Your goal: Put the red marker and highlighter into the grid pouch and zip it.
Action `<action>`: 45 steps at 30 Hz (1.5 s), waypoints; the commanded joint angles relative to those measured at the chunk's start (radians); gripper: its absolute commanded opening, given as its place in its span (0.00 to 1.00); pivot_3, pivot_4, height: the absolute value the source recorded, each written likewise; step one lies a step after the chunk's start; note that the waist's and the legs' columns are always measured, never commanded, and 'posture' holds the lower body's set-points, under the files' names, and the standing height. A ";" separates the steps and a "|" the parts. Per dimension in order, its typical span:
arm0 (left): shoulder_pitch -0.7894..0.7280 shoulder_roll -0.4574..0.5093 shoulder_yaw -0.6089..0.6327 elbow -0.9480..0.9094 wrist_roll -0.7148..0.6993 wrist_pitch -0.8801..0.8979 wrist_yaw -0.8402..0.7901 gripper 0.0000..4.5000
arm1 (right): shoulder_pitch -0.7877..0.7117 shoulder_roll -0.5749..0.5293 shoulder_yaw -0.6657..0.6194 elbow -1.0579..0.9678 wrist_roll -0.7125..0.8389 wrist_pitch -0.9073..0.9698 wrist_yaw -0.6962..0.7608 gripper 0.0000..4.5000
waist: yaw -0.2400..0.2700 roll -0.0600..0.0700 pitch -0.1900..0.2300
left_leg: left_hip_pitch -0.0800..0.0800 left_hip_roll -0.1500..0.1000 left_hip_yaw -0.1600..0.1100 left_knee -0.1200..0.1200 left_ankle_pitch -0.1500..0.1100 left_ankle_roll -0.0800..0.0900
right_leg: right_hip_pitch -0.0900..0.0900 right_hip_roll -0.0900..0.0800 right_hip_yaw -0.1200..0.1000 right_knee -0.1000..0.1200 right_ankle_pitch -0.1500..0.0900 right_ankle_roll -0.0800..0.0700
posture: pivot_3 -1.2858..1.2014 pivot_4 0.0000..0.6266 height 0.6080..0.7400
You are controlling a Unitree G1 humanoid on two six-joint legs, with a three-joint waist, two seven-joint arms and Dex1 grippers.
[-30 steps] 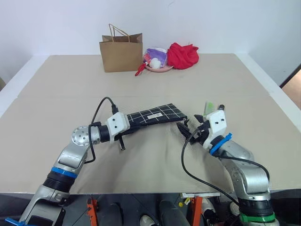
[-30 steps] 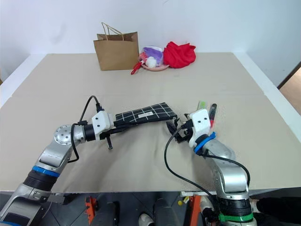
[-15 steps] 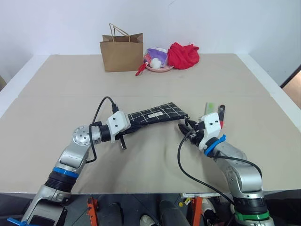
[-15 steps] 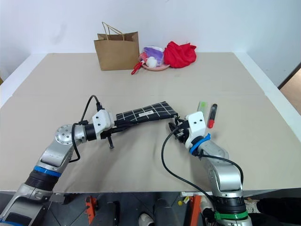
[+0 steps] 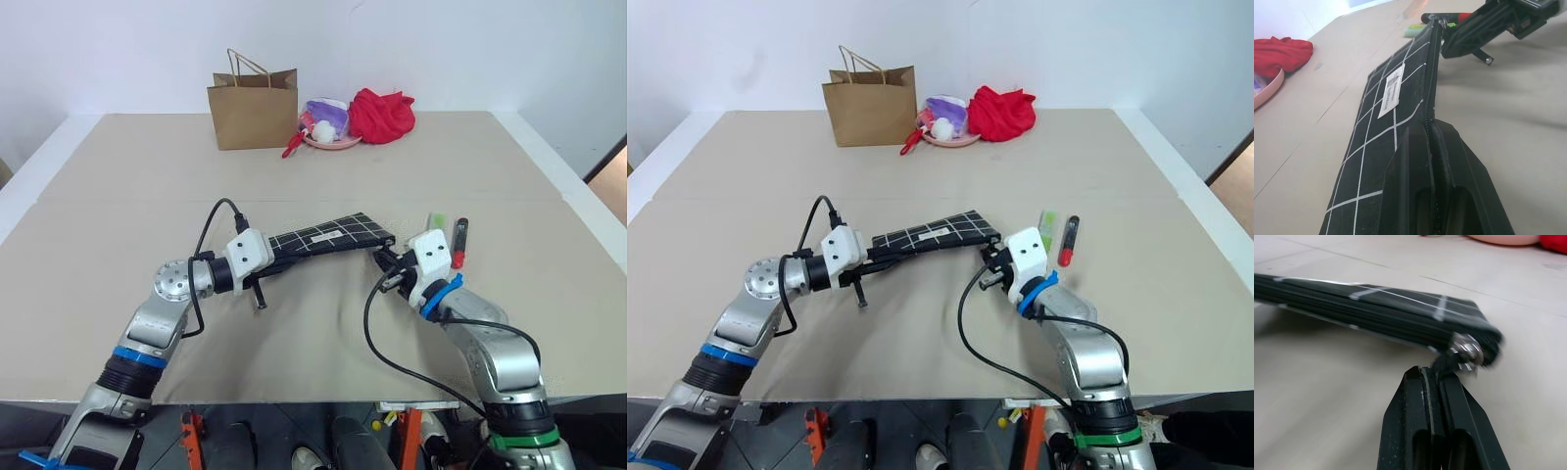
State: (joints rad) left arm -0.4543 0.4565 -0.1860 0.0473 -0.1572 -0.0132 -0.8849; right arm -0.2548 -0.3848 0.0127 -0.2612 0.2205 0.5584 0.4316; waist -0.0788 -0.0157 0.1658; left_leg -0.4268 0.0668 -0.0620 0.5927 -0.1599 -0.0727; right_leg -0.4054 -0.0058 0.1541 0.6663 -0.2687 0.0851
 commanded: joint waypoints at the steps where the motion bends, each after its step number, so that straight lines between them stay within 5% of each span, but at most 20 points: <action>1: 0.002 0.005 0.016 -0.049 -0.005 -0.003 0.003 0.00 | -0.026 -0.004 0.024 -0.068 0.010 0.018 0.016 0.01 | 0.000 0.000 0.000 | 0.000 0.000 0.000 0.000 0.000 0.000 | 0.000 0.000 0.000 0.000 0.000 0.000 | 0.52 0.24 1.00; 45: -0.008 -0.044 0.000 -0.045 0.009 0.012 0.013 0.00 | -0.147 0.050 0.211 -0.158 0.052 0.196 0.088 0.01 | 0.000 0.000 0.000 | 0.000 0.000 0.000 0.000 0.000 0.000 | 0.000 0.000 0.000 0.000 0.000 0.000 | 0.52 0.24 1.00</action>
State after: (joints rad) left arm -0.4440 0.4176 -0.1888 0.0305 -0.1449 0.0056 -0.8762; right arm -0.3817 -0.3427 0.2206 -0.3683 0.2516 0.7606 0.5047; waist -0.0786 -0.0158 0.1658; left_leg -0.4271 0.0668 -0.0623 0.5928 -0.1600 -0.0727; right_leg -0.4056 -0.0057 0.1540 0.6663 -0.2687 0.0852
